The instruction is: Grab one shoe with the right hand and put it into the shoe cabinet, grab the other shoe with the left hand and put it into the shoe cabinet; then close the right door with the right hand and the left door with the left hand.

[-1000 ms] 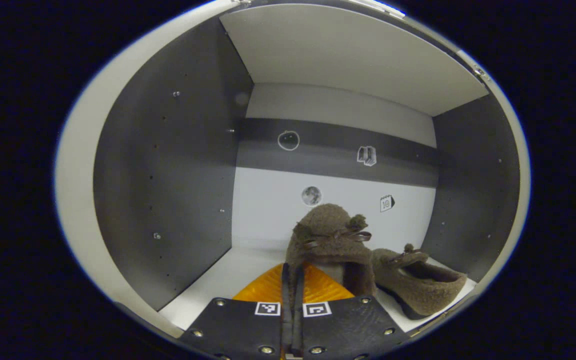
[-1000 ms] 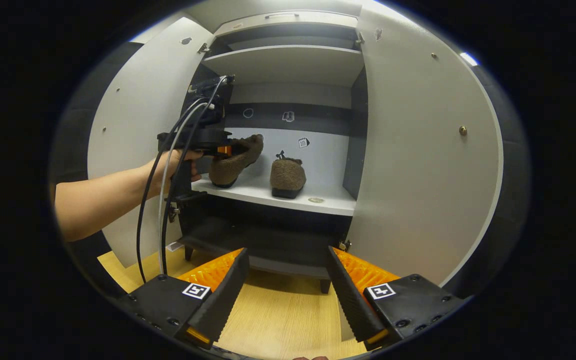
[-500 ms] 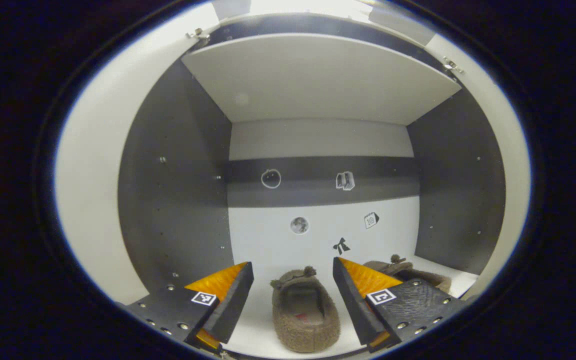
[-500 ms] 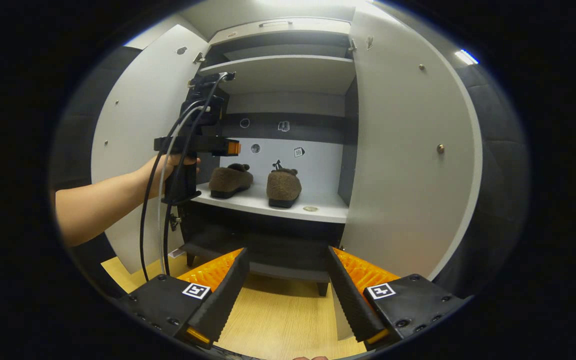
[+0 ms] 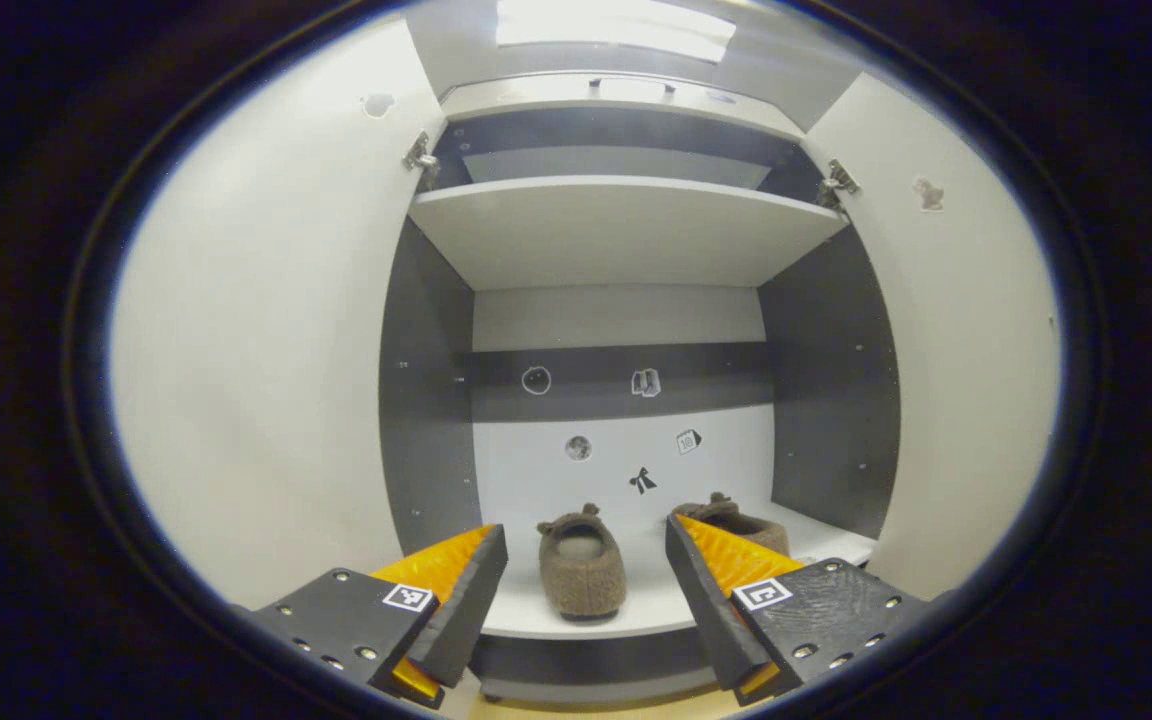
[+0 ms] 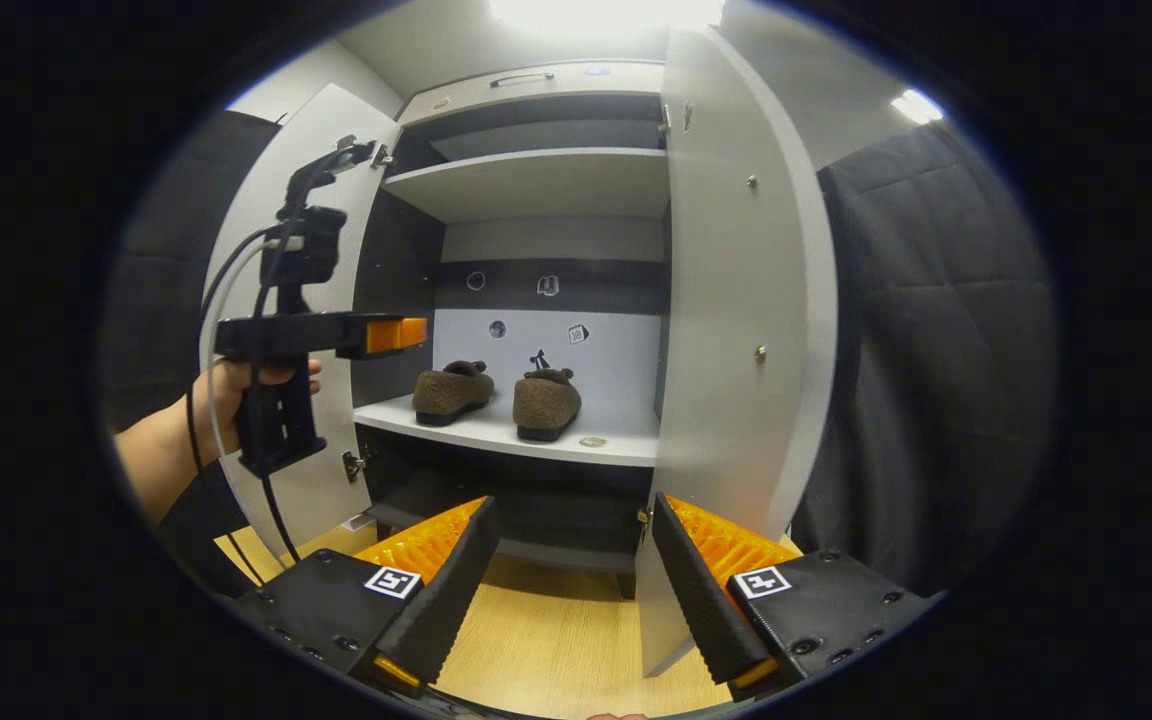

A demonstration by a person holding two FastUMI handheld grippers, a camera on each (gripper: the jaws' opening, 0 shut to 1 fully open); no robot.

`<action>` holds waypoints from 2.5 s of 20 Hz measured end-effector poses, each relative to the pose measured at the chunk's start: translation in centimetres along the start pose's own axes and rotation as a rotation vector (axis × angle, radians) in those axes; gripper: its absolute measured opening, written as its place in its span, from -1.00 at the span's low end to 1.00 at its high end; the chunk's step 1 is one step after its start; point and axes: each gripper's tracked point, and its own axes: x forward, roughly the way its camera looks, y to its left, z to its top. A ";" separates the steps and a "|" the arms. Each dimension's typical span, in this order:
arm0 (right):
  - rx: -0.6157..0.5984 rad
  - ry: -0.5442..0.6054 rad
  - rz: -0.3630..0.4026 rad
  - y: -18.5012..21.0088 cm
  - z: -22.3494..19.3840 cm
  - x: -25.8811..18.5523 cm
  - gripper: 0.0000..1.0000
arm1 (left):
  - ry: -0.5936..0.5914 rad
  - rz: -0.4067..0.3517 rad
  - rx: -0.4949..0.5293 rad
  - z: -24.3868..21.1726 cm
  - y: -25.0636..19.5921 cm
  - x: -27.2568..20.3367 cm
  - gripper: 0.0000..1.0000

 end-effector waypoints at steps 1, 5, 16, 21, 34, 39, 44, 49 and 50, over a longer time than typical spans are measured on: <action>-0.002 -0.009 0.003 -0.2 0.3 -0.5 0.96 | 0.001 -0.001 0.005 0.0 0.0 -1.3 0.97; -0.003 -0.027 0.024 -0.8 1.1 -2.2 0.96 | 0.013 0.015 0.022 0.1 -0.2 -5.6 0.96; 0.038 -0.053 -0.031 -6.6 2.5 -6.5 0.95 | 0.003 0.042 -0.001 0.7 -0.3 -13.8 0.84; 0.027 -0.076 -0.173 -13.4 4.0 -7.6 0.95 | 0.012 0.067 -0.002 0.3 0.4 -16.5 0.84; 0.103 -0.142 -0.410 -21.0 8.9 -3.9 0.93 | 0.022 0.154 0.018 1.1 7.1 -22.4 0.84; 0.045 -0.135 -0.458 -19.0 9.6 -2.3 0.94 | 0.012 0.197 0.010 1.4 12.3 -23.5 0.84; 0.023 -0.140 -0.509 -18.0 10.1 -2.9 0.80 | 0.016 0.227 -0.022 0.7 17.2 -23.6 0.84; 0.028 -0.147 -0.499 -14.5 10.1 -3.3 0.87 | 0.019 0.224 -0.044 0.1 20.3 -22.9 0.84; 0.027 -0.152 -0.486 -13.1 10.3 -2.9 0.87 | 0.019 0.222 -0.047 0.0 20.9 -22.6 0.84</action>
